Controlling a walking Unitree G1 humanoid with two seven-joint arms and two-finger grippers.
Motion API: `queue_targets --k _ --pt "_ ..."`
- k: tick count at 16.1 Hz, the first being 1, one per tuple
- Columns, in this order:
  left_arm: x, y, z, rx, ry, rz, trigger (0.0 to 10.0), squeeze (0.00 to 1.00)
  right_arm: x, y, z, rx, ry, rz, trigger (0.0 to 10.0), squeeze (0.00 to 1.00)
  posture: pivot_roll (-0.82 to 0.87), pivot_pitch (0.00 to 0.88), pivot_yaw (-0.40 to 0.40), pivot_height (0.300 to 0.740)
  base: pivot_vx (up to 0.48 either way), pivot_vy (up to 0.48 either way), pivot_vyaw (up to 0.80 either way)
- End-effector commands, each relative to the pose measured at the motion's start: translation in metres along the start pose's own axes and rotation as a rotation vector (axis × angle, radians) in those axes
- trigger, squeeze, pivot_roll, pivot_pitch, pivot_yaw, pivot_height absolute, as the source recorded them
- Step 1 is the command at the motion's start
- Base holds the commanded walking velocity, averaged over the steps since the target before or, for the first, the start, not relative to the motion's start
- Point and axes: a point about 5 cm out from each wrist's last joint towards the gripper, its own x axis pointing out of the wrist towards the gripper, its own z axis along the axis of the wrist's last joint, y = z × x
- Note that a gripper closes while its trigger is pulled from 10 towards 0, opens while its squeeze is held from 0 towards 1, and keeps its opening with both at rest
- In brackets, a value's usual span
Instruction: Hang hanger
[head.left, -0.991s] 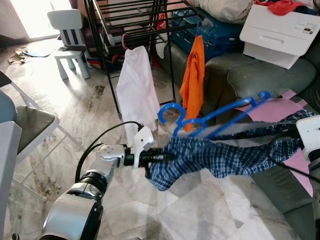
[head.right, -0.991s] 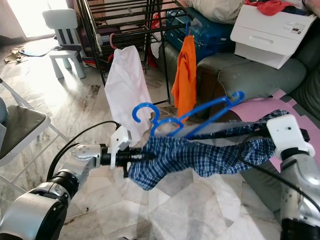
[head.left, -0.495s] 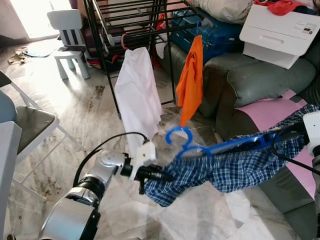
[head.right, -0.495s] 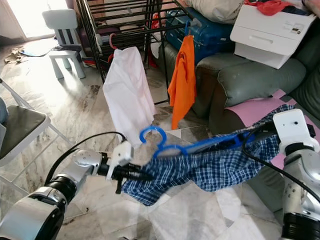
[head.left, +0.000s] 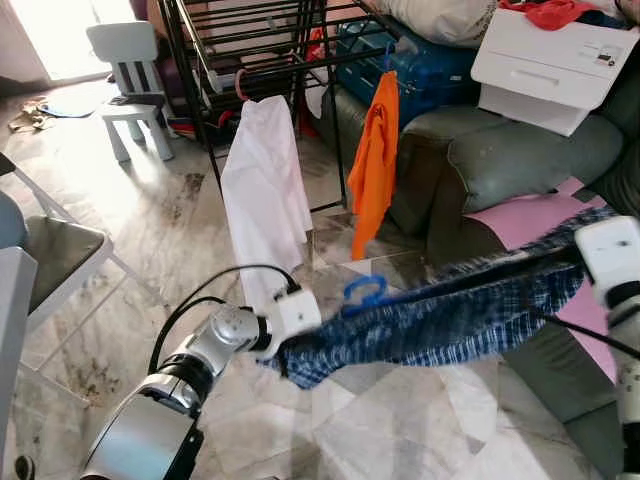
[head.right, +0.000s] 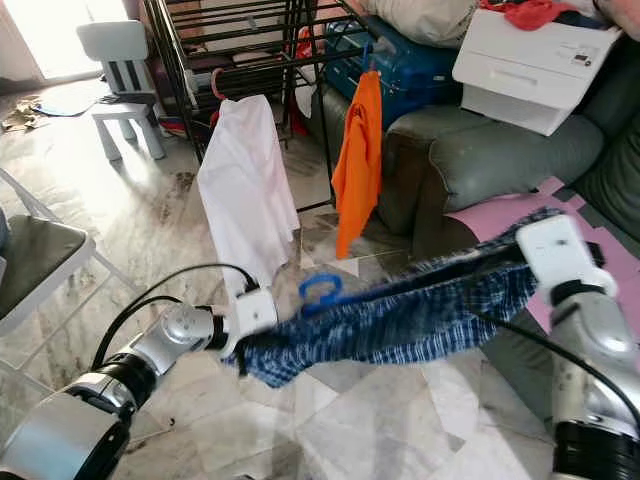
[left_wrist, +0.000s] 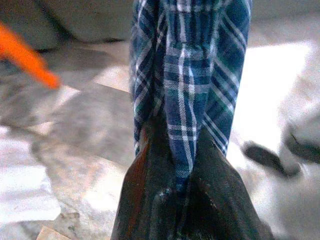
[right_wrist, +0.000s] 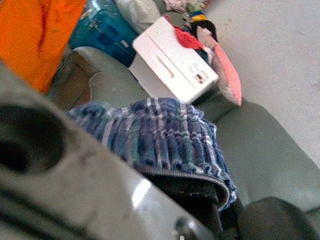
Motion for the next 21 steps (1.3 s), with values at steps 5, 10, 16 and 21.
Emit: queue_targets --k 5,10,16,21 --pt "-0.011 0.022 0.008 -0.133 -0.096 0.139 0.0 0.0 0.002 -0.006 0.006 -0.026 -0.026 -0.044 0.0 0.0 -0.04 0.0 0.03 0.74 0.0 0.0 0.0" --pt "0.002 0.023 0.011 -0.13 -0.003 0.335 0.0 0.0 0.002 0.045 -0.014 0.034 0.012 0.064 0.0 0.0 -0.05 0.0 0.031 0.74 0.0 0.0 0.0" --pt "0.02 0.015 0.029 -0.211 -0.058 0.366 0.0 0.0 -0.051 0.151 -0.059 0.022 0.195 0.66 0.0 0.0 -0.05 0.0 0.034 0.74 0.0 0.0 0.0" --pt "0.02 0.019 0.035 -0.243 -0.079 0.384 0.0 0.0 -0.099 0.15 -0.095 -0.113 0.398 0.868 0.0 0.0 -0.05 0.0 0.036 0.74 0.0 0.0 0.0"
